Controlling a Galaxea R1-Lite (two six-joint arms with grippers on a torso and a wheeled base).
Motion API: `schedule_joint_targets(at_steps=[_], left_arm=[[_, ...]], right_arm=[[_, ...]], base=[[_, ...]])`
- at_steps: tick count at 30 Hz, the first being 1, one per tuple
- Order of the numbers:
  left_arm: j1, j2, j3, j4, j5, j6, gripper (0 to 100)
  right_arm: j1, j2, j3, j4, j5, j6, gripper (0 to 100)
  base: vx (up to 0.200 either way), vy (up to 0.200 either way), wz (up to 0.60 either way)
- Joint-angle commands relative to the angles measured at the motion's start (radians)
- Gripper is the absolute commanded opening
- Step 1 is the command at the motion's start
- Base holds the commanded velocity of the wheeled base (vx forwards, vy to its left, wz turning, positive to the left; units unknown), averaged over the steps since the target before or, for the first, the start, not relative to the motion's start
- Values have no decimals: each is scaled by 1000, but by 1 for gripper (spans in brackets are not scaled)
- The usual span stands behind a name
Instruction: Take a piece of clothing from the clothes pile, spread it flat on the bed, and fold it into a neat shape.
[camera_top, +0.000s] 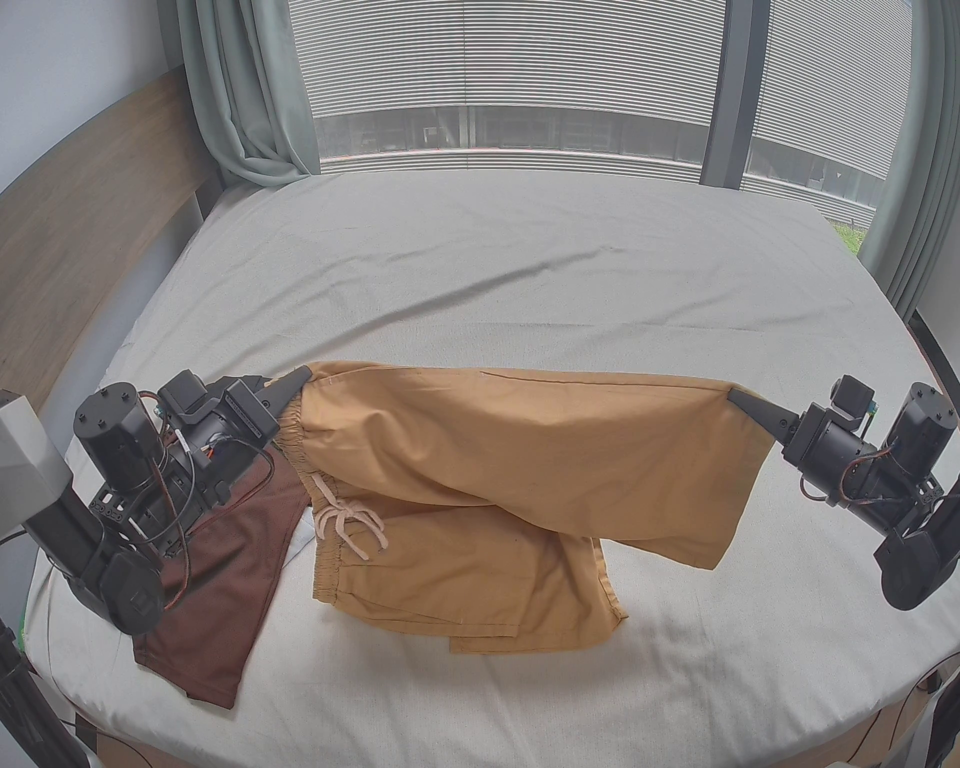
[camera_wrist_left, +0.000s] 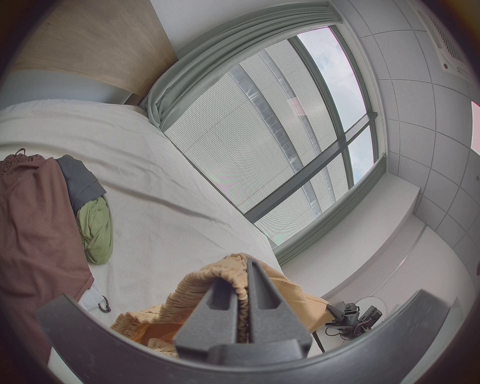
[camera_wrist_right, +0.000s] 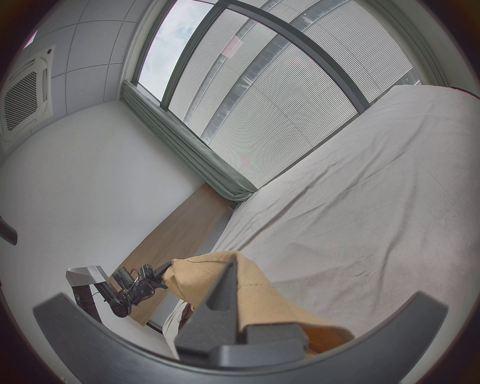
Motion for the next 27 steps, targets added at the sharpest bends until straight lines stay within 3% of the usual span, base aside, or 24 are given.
schedule_joint_targets(at_steps=[1,27], left_arm=[[8,6,-1,0,1,0,0],[11,38,-10,1,13,12,0]], right_arm=[[-9,3,-4,0,0,-1,0],[-15,89,-81,0,0,-10,0]], base=[[0,0,0],[0,0,0]])
